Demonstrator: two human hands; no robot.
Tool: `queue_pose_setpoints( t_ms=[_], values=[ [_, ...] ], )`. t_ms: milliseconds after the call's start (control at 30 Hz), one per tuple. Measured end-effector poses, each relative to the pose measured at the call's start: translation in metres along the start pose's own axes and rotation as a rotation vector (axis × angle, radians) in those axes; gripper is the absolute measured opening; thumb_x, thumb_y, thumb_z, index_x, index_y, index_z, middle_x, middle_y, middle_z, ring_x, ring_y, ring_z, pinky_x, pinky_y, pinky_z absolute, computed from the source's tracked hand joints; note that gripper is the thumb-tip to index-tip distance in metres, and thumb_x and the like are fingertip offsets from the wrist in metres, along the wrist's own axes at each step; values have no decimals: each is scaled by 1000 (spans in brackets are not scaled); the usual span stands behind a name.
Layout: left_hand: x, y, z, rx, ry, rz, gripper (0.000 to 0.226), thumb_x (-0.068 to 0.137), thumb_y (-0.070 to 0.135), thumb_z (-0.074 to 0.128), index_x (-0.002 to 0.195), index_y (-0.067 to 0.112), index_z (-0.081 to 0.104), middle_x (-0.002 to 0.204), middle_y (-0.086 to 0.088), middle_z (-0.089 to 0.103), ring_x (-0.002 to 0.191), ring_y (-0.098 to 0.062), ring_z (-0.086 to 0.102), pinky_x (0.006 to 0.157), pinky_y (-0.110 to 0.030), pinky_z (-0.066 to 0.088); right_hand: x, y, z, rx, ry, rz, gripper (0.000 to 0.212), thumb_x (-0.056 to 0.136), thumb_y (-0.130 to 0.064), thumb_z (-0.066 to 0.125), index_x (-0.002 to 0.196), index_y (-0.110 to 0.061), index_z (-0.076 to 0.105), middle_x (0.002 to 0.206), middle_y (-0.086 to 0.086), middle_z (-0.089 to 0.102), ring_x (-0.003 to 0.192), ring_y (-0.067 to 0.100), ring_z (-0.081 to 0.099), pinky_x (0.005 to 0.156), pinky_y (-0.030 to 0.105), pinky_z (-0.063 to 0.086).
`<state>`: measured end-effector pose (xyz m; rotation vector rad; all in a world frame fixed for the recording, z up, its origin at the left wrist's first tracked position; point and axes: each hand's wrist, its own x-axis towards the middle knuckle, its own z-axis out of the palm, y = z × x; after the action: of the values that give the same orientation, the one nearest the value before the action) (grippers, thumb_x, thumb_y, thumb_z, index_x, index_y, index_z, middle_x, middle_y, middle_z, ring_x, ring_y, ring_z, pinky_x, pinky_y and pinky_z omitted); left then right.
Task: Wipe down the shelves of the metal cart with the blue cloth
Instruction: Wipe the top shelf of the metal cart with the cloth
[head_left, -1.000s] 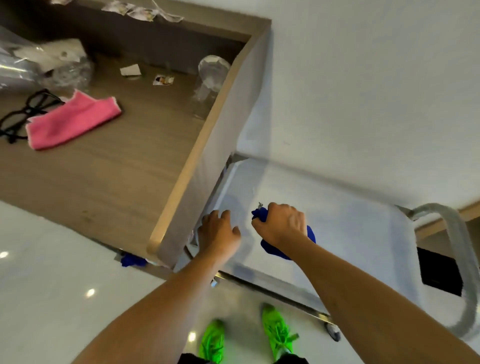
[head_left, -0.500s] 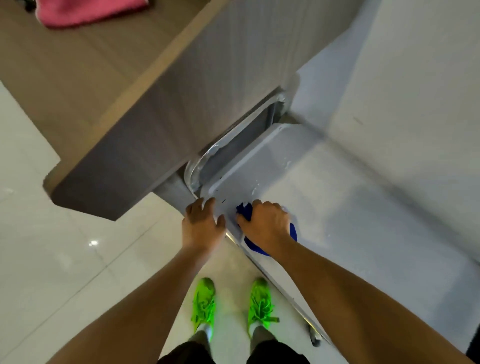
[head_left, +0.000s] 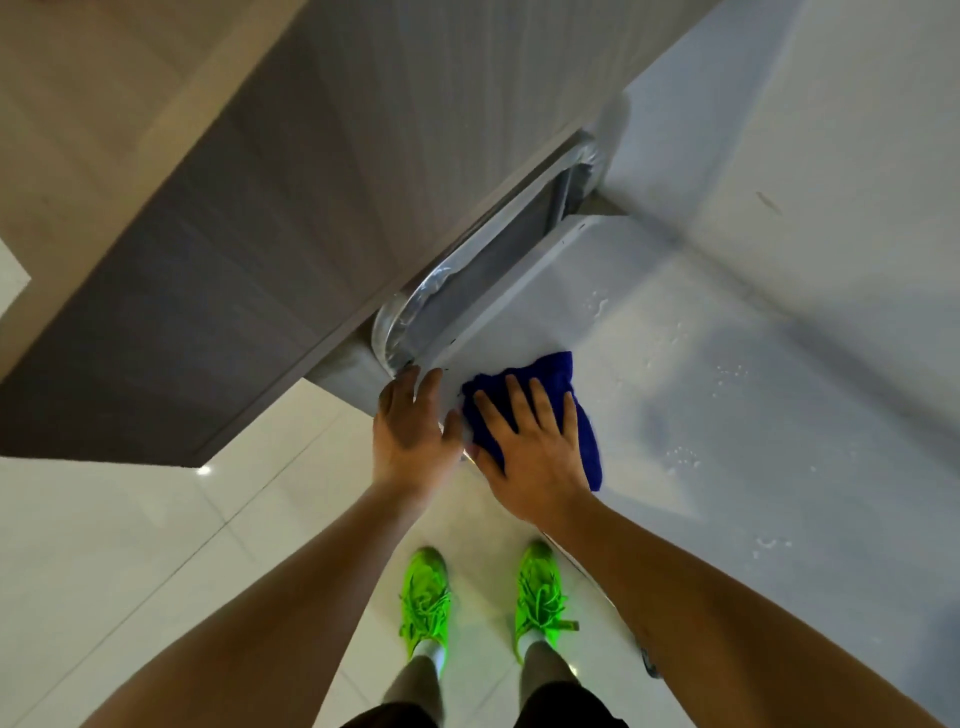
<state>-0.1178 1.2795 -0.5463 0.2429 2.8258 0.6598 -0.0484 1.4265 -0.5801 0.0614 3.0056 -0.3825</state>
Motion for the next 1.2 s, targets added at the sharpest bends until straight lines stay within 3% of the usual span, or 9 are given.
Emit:
queue_pose_setpoints(
  t_ms=[267,400,633,800,1000,1200],
  values=[
    [22,6,6,44,11,127,47,94,23,55,140,15,47,146,-11,48,136,-31,40,108,-48,39,20,6,11,20,27,-9,59,99,-63,28,153,-39,32,163,4,28,151,34,14,117,66,5],
    [29,20,17,5,4,140,48,95,16,53,143,15,48,149,-11,45,141,-28,35,113,-48,32,41,18,6,56,64,43,58,97,-61,28,152,-41,34,162,0,32,151,32,15,119,63,4],
    [50,39,33,49,58,215,44,95,22,59,137,10,55,142,-16,53,136,-32,43,113,-49,32,86,61,-2,66,87,177,82,90,-73,30,160,-31,15,167,-4,18,154,28,2,120,60,-2],
    [66,49,46,130,32,252,52,96,29,59,144,12,48,149,-16,47,141,-34,36,115,-50,28,119,106,-21,127,72,301,71,95,-73,13,157,-40,22,168,-5,7,153,30,-6,119,59,-9],
    [77,41,48,182,36,284,54,98,35,52,146,12,46,153,-12,41,144,-35,33,114,-53,29,157,156,-36,50,74,334,68,95,-68,13,157,-41,21,168,-5,12,153,31,-2,118,62,-7],
    [77,30,51,199,15,335,57,100,42,43,149,14,41,157,-9,33,147,-32,24,119,-48,22,174,158,-35,10,84,376,69,95,-69,15,157,-40,21,168,-4,14,153,33,-2,116,63,-9]
  ],
)
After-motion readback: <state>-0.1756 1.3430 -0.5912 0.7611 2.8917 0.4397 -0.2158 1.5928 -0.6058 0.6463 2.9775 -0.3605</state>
